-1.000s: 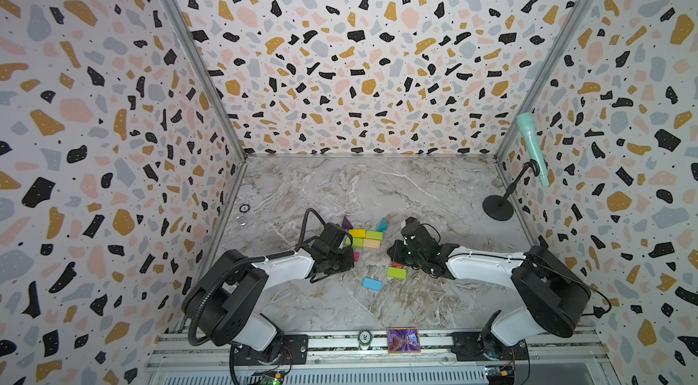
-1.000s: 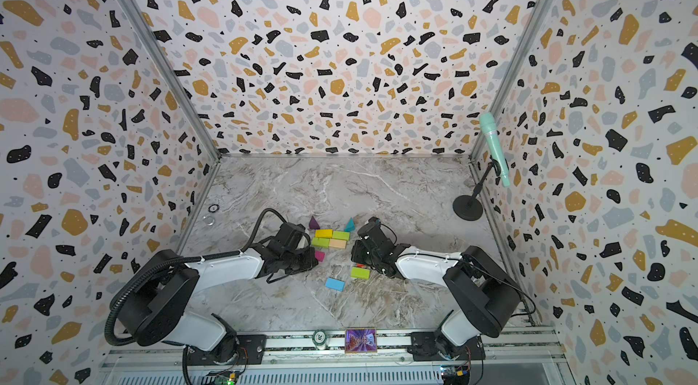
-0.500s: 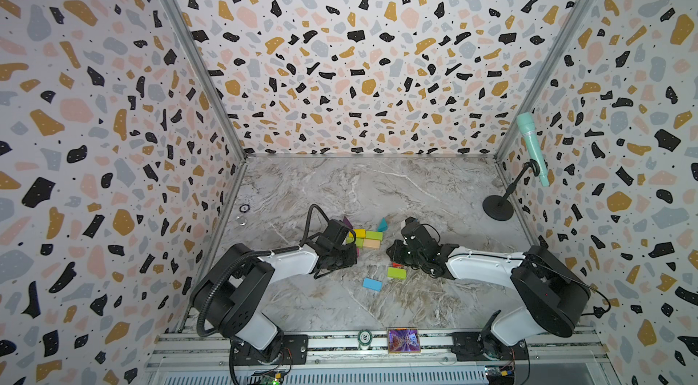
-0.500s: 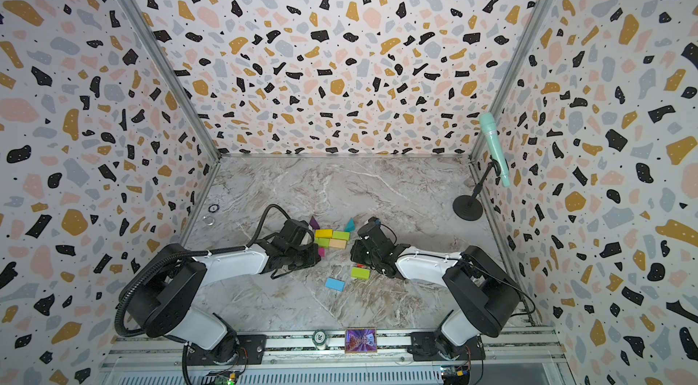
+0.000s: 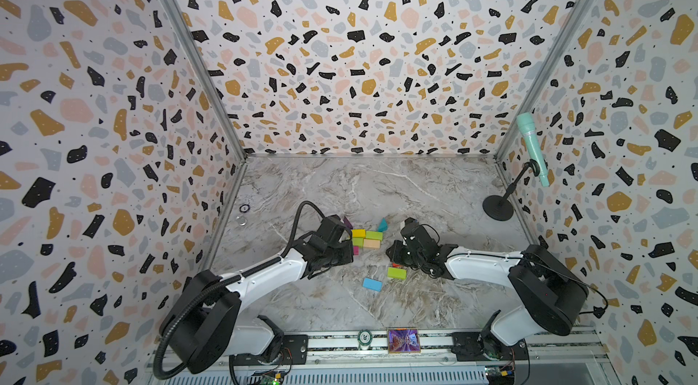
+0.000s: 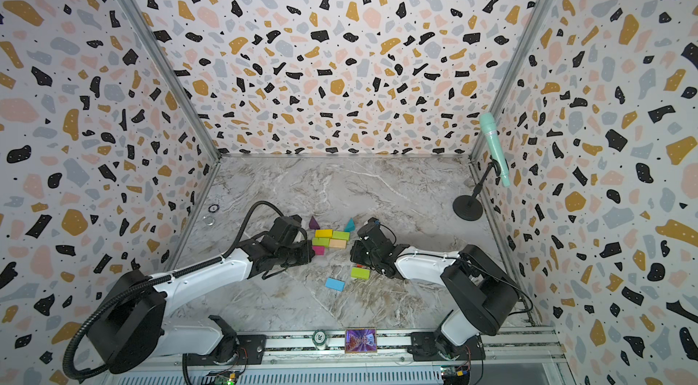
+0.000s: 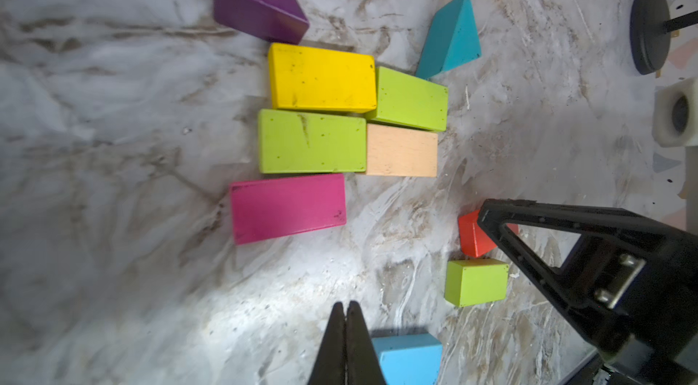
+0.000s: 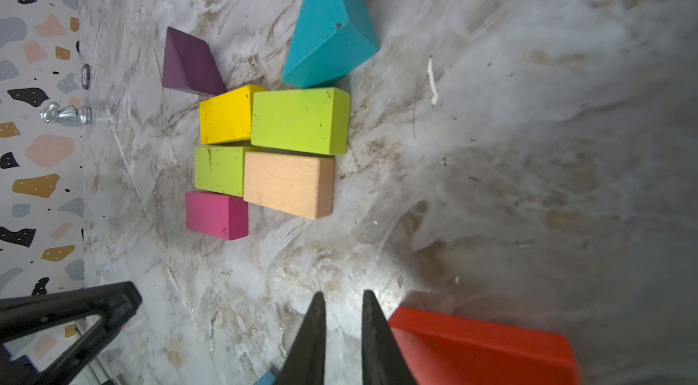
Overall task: Assemble a carrot with building blocks
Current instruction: Assemble the building block at the center of the board.
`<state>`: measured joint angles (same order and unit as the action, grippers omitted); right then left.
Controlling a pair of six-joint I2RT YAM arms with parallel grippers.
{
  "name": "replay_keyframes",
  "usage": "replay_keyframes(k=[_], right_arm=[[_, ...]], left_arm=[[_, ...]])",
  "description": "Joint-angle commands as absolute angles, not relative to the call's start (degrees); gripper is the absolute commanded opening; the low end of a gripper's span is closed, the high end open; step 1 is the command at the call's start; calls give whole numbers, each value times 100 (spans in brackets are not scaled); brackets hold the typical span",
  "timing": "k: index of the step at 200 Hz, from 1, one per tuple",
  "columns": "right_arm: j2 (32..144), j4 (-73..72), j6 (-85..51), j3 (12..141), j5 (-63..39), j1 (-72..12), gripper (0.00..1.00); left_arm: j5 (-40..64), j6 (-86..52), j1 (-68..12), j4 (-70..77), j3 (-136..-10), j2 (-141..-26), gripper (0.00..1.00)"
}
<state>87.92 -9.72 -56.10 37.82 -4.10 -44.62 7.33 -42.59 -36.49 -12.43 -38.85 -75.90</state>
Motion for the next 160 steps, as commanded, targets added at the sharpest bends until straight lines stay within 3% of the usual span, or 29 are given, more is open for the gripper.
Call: replay_keyframes(k=[1, 86, 160], right_arm=[[8858, -1028, -5635, 3762, -464, -4448, 19], [8680, -898, -5682, 3720, -334, -4447, 19], [8746, -852, -5695, 3761, -298, -4444, 19]], left_arm=[[293, -4172, -3575, -1840, -3684, -7592, 6], [-303, -3876, -3122, -1586, -3936, -8270, 5], [173, -3673, -3129, -1048, -4153, -8947, 5]])
